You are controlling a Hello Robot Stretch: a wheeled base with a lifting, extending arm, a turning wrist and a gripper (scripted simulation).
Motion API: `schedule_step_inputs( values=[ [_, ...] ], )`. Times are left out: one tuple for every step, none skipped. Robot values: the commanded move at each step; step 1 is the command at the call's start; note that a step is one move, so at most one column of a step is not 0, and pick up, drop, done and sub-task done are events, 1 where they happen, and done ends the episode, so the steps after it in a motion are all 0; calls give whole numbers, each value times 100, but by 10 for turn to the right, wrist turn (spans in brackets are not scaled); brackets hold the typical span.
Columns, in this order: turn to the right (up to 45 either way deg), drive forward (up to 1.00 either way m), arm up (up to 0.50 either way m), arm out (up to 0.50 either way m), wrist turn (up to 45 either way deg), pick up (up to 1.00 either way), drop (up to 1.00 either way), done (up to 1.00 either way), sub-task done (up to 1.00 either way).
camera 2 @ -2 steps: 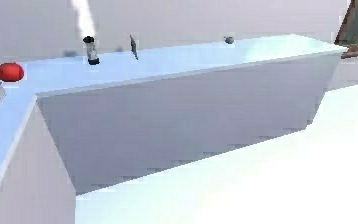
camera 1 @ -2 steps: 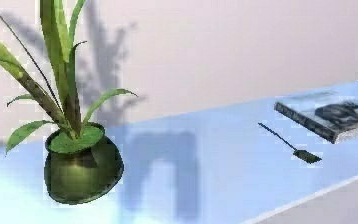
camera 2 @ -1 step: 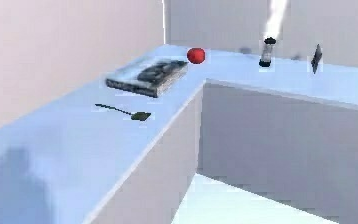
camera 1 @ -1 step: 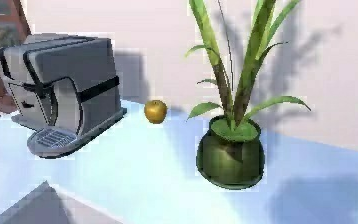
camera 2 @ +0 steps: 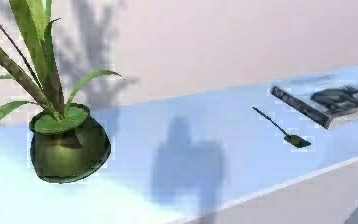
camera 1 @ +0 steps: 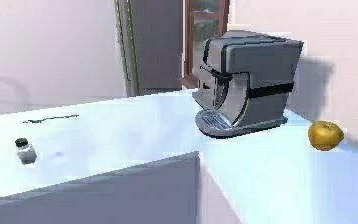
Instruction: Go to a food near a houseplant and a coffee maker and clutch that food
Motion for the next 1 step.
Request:
schedule_step_inputs(
  values=[
    [-450, 0, 0, 0, 0, 0, 0, 0, 0]
  ],
)
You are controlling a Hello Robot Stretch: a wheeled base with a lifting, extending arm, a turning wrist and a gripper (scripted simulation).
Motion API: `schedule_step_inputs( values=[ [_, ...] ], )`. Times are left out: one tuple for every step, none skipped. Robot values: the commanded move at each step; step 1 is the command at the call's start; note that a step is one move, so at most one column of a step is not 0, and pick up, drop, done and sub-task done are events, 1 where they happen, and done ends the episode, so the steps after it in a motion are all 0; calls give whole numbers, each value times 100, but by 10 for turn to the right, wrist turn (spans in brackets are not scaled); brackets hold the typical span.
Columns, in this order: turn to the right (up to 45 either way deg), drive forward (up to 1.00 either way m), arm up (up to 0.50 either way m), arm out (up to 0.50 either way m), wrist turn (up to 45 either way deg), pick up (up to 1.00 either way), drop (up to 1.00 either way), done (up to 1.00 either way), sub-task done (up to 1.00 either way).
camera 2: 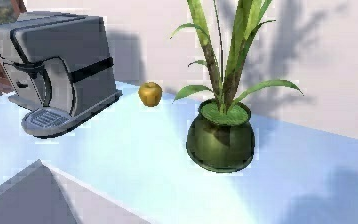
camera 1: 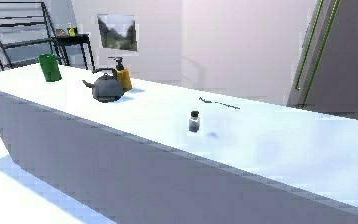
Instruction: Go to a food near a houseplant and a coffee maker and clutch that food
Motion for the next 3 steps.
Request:
schedule_step_inputs(
  values=[
    [0, 0, 50, 0, 0, 0, 0, 0, 0],
    [0, 0, 38, 0, 0, 0, 0, 0, 0],
    [0, 0, 0, 50, 0, 0, 0, 0, 0]
  ],
)
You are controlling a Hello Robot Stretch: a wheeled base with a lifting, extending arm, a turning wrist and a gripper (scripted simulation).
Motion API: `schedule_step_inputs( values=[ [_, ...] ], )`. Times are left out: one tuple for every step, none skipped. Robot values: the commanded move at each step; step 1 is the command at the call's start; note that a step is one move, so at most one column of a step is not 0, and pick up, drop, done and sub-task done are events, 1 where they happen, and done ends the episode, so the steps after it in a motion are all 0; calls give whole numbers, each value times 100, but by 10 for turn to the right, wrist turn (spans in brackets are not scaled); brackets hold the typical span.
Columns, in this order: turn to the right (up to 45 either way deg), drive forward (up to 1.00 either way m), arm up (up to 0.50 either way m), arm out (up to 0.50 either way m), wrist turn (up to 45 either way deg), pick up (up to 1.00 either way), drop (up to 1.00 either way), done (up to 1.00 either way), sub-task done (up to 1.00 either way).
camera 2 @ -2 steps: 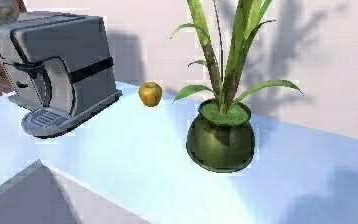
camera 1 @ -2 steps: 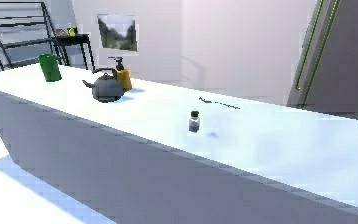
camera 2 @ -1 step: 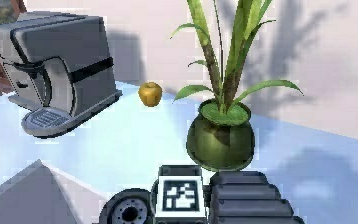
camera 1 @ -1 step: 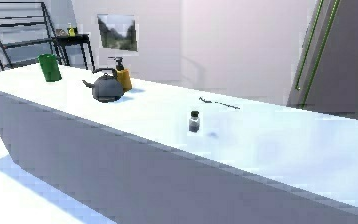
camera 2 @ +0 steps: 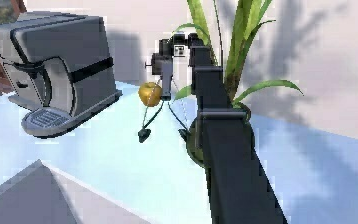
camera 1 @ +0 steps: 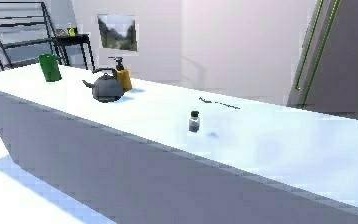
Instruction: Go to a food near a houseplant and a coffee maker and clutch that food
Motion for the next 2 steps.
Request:
schedule_step_inputs(
  values=[
    [0, 0, 0, 0, 450, 0, 0, 0, 0],
    [0, 0, 0, 0, 450, 0, 0, 0, 0]
  ],
)
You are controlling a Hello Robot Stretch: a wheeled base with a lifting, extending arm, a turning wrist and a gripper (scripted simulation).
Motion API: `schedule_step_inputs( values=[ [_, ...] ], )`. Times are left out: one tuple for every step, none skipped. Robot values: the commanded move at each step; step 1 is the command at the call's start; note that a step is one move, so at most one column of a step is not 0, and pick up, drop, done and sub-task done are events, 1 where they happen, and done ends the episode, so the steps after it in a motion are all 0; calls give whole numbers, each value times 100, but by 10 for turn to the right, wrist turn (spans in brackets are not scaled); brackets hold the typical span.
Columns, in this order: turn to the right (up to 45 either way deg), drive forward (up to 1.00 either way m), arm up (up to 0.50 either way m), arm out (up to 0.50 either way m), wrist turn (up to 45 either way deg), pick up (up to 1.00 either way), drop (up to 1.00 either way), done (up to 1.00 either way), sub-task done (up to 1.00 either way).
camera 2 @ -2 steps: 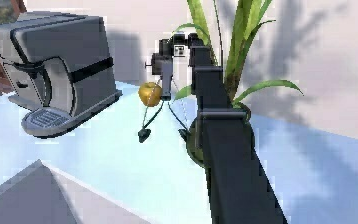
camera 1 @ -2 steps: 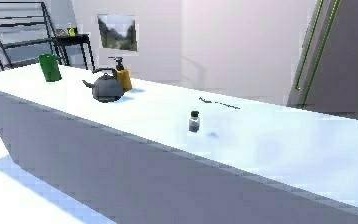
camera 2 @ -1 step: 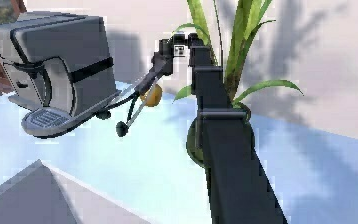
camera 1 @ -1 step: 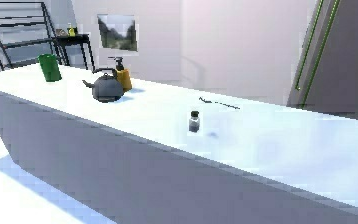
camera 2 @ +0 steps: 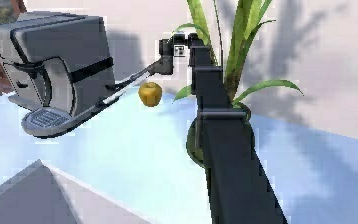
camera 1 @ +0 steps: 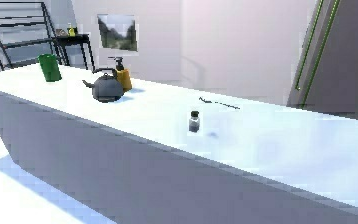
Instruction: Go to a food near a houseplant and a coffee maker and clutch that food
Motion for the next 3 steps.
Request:
schedule_step_inputs(
  values=[
    [0, 0, 0, 0, 450, 0, 0, 0, 0],
    [0, 0, 0, 0, 150, 0, 0, 0, 0],
    [0, 0, -10, 0, 0, 0, 0, 0, 0]
  ],
)
